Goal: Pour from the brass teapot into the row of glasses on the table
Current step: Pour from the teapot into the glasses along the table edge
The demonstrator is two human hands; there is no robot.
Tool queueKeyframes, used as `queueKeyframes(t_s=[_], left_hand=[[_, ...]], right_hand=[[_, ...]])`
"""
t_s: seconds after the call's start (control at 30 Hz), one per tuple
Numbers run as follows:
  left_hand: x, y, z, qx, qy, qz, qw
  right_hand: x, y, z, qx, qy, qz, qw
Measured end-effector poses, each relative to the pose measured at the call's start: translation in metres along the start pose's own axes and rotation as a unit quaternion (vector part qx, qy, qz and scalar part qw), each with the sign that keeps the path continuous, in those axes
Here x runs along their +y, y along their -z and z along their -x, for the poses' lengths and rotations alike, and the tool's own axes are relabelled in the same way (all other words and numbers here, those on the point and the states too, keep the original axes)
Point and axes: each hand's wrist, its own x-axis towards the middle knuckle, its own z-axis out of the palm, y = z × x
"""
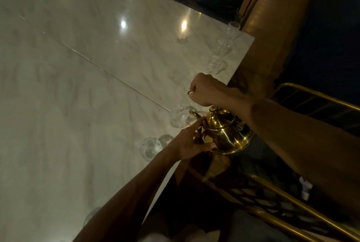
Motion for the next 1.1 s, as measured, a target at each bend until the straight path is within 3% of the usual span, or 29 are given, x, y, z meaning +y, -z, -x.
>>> queueKeyframes(t_s=[1.1], left_hand=[[0.006, 0.008, 0.022, -0.005, 0.002, -0.008, 1.000]], right_hand=[[-0.005, -0.005, 0.039, 0.057, -0.027, -0.065, 0.996]])
